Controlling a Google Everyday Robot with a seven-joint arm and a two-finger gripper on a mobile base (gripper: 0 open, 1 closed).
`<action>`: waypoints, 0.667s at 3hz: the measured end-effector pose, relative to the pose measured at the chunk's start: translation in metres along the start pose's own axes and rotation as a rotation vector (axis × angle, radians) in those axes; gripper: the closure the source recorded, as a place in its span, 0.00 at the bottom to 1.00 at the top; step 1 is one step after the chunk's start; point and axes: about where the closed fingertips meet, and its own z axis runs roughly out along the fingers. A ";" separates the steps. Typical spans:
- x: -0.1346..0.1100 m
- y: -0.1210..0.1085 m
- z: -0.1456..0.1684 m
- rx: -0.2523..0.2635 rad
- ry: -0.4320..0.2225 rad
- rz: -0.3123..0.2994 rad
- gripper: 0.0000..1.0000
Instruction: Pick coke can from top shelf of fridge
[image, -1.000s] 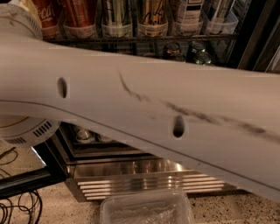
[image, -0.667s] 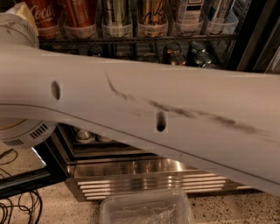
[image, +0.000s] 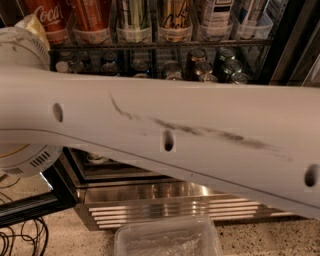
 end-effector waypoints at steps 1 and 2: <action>0.004 -0.011 -0.001 0.044 0.003 -0.002 0.45; 0.006 -0.016 0.008 0.058 -0.011 0.002 0.44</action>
Offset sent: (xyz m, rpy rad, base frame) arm 0.0321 -0.0133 -0.0100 0.0199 -0.0284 -0.0667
